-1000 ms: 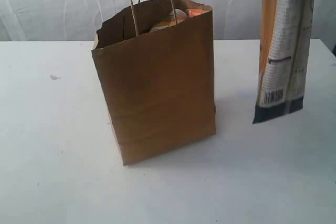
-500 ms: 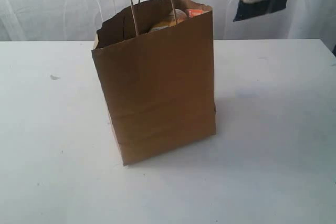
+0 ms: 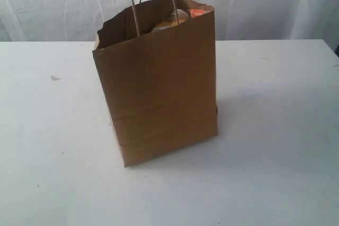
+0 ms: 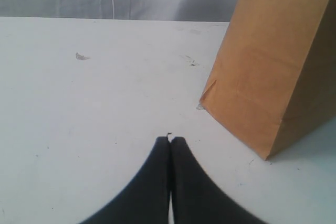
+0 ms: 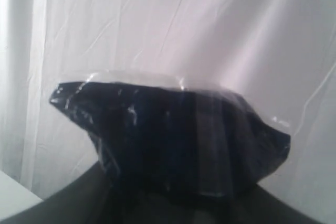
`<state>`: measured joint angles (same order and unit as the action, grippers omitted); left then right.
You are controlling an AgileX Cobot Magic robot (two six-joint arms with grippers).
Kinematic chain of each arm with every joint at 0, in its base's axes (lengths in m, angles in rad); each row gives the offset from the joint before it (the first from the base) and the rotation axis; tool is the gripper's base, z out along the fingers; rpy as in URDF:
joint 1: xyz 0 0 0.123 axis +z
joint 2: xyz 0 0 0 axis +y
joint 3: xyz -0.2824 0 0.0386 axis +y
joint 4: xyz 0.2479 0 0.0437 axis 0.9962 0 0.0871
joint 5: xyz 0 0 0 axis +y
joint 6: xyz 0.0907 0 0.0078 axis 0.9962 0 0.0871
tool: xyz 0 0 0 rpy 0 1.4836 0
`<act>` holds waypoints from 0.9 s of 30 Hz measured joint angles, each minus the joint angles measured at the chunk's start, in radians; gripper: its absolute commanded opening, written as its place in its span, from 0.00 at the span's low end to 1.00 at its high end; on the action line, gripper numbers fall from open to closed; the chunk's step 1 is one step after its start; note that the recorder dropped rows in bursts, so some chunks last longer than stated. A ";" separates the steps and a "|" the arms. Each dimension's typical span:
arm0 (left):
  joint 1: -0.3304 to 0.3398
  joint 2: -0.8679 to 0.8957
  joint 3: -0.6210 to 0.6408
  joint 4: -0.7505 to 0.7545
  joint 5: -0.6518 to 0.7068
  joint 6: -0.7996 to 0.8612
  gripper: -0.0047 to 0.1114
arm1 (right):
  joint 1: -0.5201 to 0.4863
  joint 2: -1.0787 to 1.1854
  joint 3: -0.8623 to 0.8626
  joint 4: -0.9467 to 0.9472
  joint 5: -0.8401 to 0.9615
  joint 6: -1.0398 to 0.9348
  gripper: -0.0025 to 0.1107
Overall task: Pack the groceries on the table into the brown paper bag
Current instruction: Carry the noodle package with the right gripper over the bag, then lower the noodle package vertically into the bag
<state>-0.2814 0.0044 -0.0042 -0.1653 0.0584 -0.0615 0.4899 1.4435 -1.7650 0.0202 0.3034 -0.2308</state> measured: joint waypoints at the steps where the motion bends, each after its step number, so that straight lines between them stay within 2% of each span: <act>1: 0.000 0.000 0.000 0.000 0.000 0.000 0.04 | 0.012 0.010 -0.005 0.000 0.000 0.000 0.02; 15: 0.000 0.000 0.000 0.000 0.000 0.000 0.04 | 0.132 0.065 -0.006 0.002 0.003 -0.004 0.02; 22: 0.000 0.000 0.000 0.000 0.000 0.000 0.04 | 0.184 0.097 -0.006 0.002 0.073 0.001 0.02; 27: 0.000 0.000 0.000 0.000 0.000 0.000 0.04 | 0.188 0.106 -0.006 0.002 0.146 0.080 0.02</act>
<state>-0.2814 0.0044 -0.0042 -0.1653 0.0584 -0.0615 0.6780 1.5497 -1.7715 0.0217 0.4495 -0.1508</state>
